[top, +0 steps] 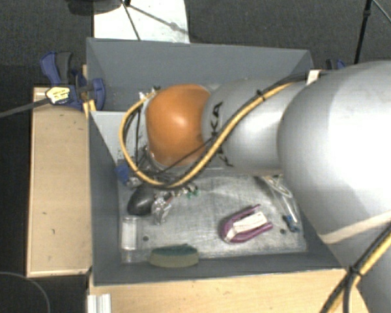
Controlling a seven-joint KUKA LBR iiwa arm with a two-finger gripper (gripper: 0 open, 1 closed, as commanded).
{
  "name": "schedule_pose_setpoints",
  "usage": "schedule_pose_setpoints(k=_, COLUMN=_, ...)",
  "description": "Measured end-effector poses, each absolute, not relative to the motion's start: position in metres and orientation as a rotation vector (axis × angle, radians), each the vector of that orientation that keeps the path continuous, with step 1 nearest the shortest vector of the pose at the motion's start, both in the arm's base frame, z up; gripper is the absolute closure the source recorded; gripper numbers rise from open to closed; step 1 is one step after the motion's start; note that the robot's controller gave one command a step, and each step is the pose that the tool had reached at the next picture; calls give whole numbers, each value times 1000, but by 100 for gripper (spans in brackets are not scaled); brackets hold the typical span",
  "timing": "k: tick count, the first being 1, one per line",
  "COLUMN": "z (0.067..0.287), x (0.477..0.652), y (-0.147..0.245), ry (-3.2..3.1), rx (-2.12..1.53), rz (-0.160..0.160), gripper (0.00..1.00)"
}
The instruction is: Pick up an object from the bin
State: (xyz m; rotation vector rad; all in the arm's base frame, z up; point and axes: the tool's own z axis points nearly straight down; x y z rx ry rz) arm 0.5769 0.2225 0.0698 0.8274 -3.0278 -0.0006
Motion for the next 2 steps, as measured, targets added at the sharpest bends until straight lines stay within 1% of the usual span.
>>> schedule_pose_setpoints(k=1, z=73, x=578, y=223, ry=-3036, rx=817, rz=-3, gripper=100)
schedule_pose_setpoints(k=2, z=238, x=580, y=208, ry=-3000, rx=970, rz=-1, gripper=100)
